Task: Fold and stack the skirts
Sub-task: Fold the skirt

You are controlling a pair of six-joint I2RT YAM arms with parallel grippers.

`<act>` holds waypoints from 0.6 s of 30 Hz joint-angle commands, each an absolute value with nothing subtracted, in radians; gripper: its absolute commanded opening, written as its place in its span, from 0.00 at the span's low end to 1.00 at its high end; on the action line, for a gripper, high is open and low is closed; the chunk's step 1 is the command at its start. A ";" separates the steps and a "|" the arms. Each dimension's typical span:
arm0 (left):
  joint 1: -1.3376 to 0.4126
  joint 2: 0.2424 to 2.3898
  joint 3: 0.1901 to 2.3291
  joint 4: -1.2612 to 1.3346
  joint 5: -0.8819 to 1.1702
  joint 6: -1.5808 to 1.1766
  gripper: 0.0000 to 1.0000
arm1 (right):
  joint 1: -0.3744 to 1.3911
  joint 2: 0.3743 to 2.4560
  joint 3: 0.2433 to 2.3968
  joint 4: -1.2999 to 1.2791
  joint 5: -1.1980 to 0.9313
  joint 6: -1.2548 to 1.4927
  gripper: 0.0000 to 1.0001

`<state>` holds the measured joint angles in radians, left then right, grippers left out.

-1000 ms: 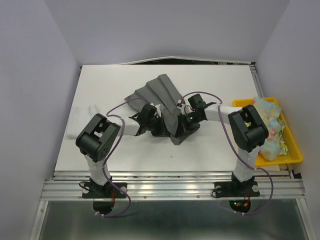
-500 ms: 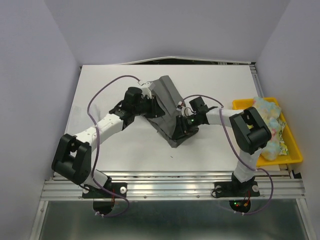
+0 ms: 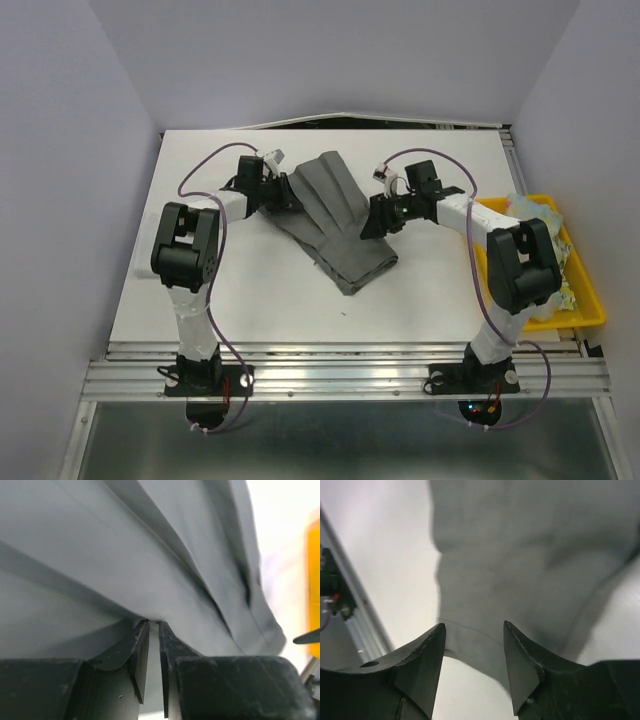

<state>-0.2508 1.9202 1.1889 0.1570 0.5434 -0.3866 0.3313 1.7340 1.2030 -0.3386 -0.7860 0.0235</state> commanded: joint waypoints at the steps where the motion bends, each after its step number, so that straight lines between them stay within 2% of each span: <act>1: -0.210 2.049 1.339 0.091 0.609 -0.266 0.24 | 0.273 1.859 1.204 -0.417 -0.698 -0.161 0.54; 5: -0.198 2.131 1.437 0.005 0.632 -0.186 0.24 | 0.273 1.956 1.174 -0.411 -0.736 -0.189 0.47; 8: -0.198 2.064 1.447 -0.030 0.673 -0.102 0.33 | 0.273 1.982 1.123 -0.382 -0.768 -0.157 0.45; 9: -0.201 2.034 1.439 -0.038 0.678 -0.071 0.44 | 0.273 1.980 1.097 -0.373 -0.782 -0.131 0.44; 11: -0.207 1.913 1.413 -0.066 0.643 0.047 0.57 | 0.273 1.970 1.069 -0.361 -0.805 -0.104 0.45; 12: -0.219 1.870 1.379 -0.083 0.614 0.095 0.69 | 0.296 1.947 1.042 -0.348 -0.837 -0.083 0.45; 13: -0.225 1.770 1.353 -0.089 0.548 0.183 0.77 | 0.305 1.931 1.026 -0.342 -0.850 -0.071 0.46; 14: -0.233 1.717 1.285 -0.092 0.519 0.236 0.98 | 0.330 1.913 1.011 -0.333 -0.874 -0.055 0.47; 18: -0.349 1.473 1.097 -0.127 0.321 0.564 0.99 | 0.362 1.790 0.974 -0.298 -0.943 0.072 0.56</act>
